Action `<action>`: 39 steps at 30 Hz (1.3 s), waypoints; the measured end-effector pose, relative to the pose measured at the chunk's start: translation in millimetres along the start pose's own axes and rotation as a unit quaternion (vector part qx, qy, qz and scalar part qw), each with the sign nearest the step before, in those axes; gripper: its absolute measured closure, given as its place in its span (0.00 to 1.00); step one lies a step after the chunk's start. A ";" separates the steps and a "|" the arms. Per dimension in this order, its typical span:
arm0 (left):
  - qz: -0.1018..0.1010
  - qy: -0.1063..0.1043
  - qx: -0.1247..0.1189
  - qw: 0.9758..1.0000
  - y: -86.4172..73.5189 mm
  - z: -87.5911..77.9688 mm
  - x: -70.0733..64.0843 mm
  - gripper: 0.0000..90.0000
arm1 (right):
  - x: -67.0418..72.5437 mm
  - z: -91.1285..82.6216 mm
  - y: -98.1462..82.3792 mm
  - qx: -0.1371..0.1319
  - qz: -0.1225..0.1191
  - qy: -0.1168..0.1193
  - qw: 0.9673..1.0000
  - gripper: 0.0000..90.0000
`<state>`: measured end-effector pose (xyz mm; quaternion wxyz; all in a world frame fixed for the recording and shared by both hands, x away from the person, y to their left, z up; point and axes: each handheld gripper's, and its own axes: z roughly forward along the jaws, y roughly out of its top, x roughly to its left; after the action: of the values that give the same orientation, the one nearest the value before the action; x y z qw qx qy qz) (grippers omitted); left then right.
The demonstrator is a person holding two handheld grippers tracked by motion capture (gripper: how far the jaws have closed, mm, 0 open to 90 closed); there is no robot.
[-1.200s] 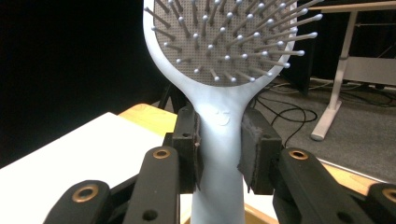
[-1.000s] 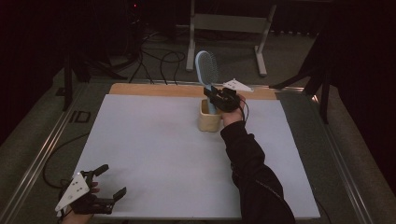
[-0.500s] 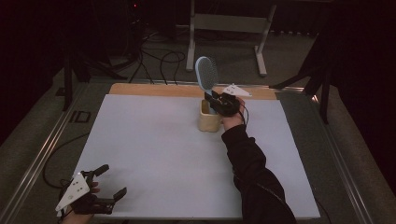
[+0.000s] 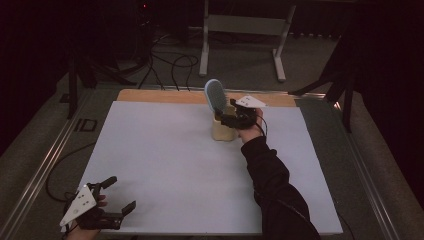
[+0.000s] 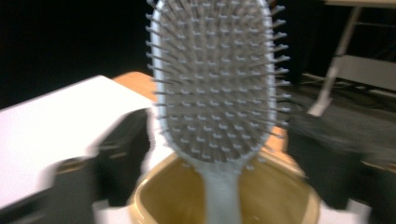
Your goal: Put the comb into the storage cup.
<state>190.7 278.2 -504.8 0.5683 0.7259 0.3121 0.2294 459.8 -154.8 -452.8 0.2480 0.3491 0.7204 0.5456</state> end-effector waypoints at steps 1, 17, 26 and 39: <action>0.001 0.000 0.000 1.000 0.1 0.0 -0.2 0.00 | -1.9 -2.1 0.6 -0.004 0.007 0.019 1.000 0.10; 0.001 0.001 0.000 1.000 0.3 0.2 0.0 0.00 | -5.7 -11.8 4.0 -0.001 -0.007 0.028 1.000 0.08; 0.001 0.001 -0.001 1.000 0.5 0.4 -0.1 0.00 | -8.2 -17.8 6.9 0.005 0.001 0.026 1.000 0.08; 0.003 0.003 -0.004 1.000 1.2 -0.6 -0.5 0.00 | -7.1 -25.3 9.8 0.015 0.000 0.029 0.999 0.08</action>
<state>190.2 278.0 -503.5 0.5694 0.7242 0.3104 0.2343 448.0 -174.2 -436.4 0.2214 0.3368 0.7357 0.5444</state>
